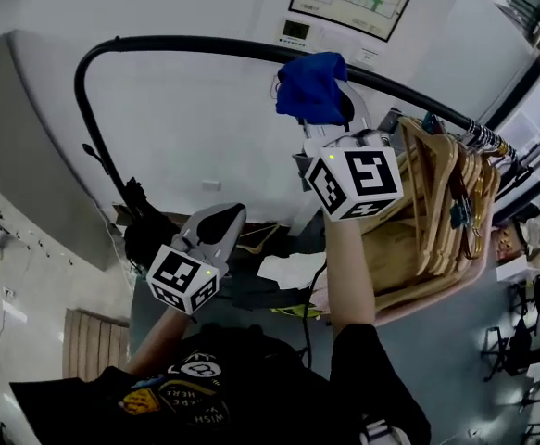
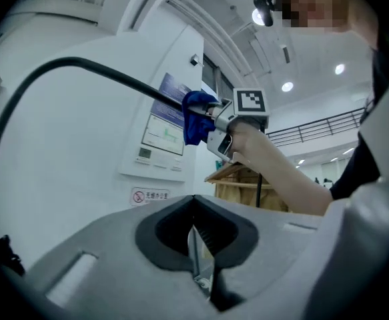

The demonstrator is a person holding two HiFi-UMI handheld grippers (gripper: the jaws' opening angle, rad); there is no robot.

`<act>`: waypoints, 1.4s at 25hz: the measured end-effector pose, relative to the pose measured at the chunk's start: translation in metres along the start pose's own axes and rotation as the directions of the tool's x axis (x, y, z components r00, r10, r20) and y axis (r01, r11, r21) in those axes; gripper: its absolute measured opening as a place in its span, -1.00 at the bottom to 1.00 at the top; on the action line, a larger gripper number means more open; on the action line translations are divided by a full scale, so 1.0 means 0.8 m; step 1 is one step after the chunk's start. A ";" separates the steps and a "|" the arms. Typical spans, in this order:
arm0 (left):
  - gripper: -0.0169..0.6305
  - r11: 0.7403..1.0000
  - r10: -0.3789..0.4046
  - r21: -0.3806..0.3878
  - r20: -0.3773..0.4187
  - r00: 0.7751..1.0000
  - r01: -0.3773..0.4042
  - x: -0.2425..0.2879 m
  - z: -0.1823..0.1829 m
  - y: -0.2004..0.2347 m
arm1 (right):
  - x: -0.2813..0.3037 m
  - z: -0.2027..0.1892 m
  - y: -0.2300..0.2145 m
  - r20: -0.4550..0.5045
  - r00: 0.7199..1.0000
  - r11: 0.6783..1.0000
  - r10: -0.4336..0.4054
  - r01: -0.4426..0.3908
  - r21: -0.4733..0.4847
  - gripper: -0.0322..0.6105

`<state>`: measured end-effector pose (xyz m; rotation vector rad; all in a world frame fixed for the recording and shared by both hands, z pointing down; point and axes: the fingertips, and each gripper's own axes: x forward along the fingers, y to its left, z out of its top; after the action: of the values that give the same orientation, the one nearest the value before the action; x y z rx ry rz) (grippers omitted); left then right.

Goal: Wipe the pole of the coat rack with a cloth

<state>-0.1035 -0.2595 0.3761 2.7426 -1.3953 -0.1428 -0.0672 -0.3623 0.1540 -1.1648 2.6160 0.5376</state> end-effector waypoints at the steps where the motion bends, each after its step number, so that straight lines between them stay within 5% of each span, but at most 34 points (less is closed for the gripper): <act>1: -0.94 0.999 -0.039 0.002 -0.002 0.999 0.039 0.014 -0.001 -0.013 | -0.020 -0.002 -0.031 -0.011 1.000 1.000 -0.025 0.025 -0.002 -0.80; 5: -0.94 0.988 -0.156 0.004 -0.004 0.988 0.156 0.051 -0.004 -0.062 | -0.103 -0.004 -0.148 -0.055 0.983 0.984 -0.173 0.175 0.027 -0.80; 10: -0.94 0.977 -0.215 0.005 -0.017 0.977 0.215 0.067 -0.010 -0.094 | -0.188 0.000 -0.260 -0.054 0.905 0.904 -0.421 0.424 0.049 -0.80; 12: -0.94 0.978 -0.209 0.006 -0.015 0.978 0.209 0.065 -0.009 -0.093 | -0.208 0.000 -0.285 -0.042 0.877 0.872 -0.479 0.481 0.093 -0.80; 15: -0.94 0.985 -0.172 0.005 -0.014 0.985 0.172 0.055 -0.008 -0.082 | -0.200 -0.002 -0.274 -0.035 0.872 0.868 -0.489 0.490 0.086 -0.80; 20: -0.94 0.998 -0.066 0.000 -0.002 0.998 0.066 0.017 -0.004 -0.050 | -0.130 0.002 -0.179 0.011 0.934 0.929 -0.358 0.356 0.099 -0.80; 26: -0.94 0.990 0.138 -0.006 0.013 0.990 -0.138 -0.053 0.000 0.007 | -0.005 0.000 -0.010 0.090 0.996 0.979 -0.002 -0.016 0.204 -0.80; 29: -0.94 0.972 0.236 -0.011 0.020 0.971 -0.236 -0.093 0.003 0.033 | 0.062 -0.012 0.080 0.081 0.983 0.949 0.164 -0.179 0.258 -0.80; 31: -0.94 0.961 0.277 -0.026 0.018 0.961 -0.277 -0.117 0.004 0.046 | 0.103 -0.023 0.134 0.064 0.965 0.896 0.253 -0.259 0.360 -0.79; 33: -0.94 0.947 0.321 -0.037 0.014 0.947 -0.320 -0.140 0.005 0.059 | 0.141 -0.032 0.178 0.048 0.949 0.850 0.311 -0.300 0.433 -0.79; 35: -0.94 0.934 0.356 -0.036 0.013 0.934 -0.356 -0.158 0.009 0.070 | 0.166 -0.038 0.204 0.027 0.947 0.846 0.321 -0.299 0.442 -0.79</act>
<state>-0.2232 -0.1907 0.3817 2.4142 -1.8463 -0.1713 -0.2790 -0.3625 0.1736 -0.6219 2.7753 -0.0476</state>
